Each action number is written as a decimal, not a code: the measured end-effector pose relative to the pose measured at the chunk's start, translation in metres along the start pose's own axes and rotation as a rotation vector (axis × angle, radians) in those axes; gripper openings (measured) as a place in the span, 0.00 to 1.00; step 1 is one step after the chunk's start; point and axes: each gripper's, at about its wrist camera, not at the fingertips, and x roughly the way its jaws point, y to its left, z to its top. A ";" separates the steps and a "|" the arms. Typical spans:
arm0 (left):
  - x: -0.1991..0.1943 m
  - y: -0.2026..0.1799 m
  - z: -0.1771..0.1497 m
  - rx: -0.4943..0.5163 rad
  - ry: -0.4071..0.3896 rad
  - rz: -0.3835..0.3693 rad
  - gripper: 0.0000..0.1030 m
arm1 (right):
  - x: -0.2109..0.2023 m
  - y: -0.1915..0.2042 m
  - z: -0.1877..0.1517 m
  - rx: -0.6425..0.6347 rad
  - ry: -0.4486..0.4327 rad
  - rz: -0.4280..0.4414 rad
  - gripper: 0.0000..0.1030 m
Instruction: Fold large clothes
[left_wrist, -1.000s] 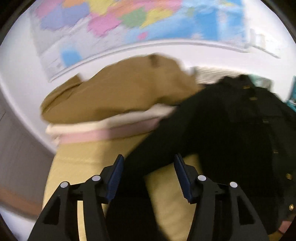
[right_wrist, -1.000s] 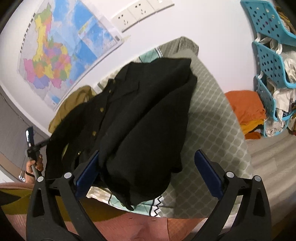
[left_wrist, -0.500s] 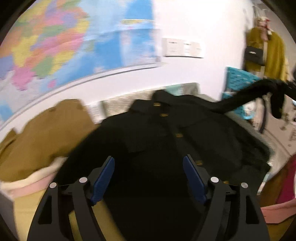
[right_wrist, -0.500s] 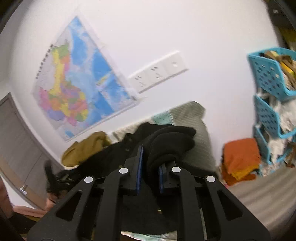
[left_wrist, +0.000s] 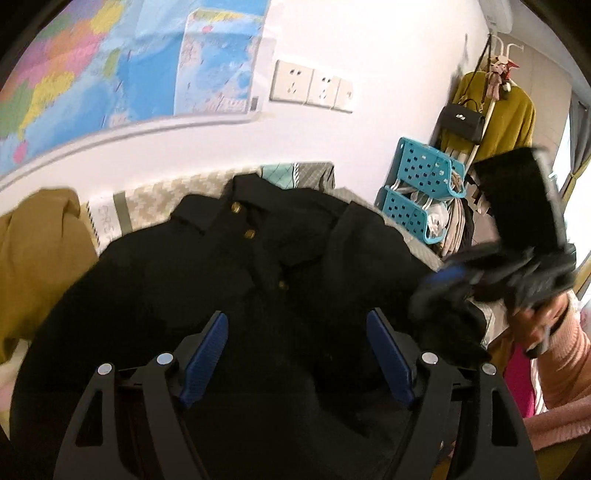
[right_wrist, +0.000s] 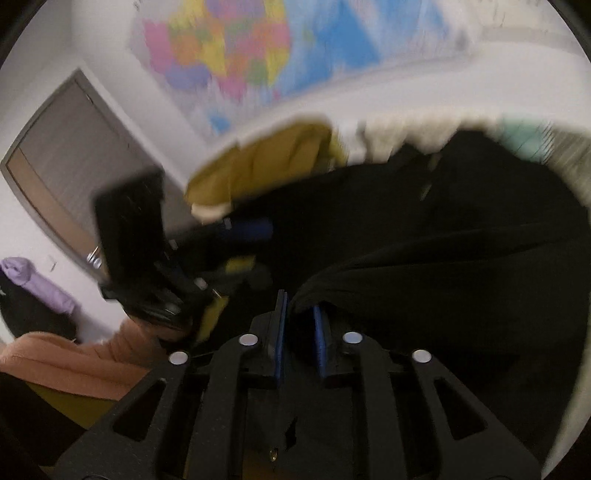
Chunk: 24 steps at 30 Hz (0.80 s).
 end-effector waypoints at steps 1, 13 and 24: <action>0.001 0.003 -0.003 -0.006 0.012 -0.002 0.73 | 0.006 -0.003 -0.002 0.014 0.017 -0.008 0.52; 0.054 -0.022 -0.025 0.061 0.201 -0.151 0.85 | -0.089 -0.115 0.032 0.191 -0.187 -0.482 0.69; 0.036 0.006 -0.004 0.117 0.121 -0.020 0.15 | -0.041 -0.199 0.054 0.261 -0.046 -0.529 0.09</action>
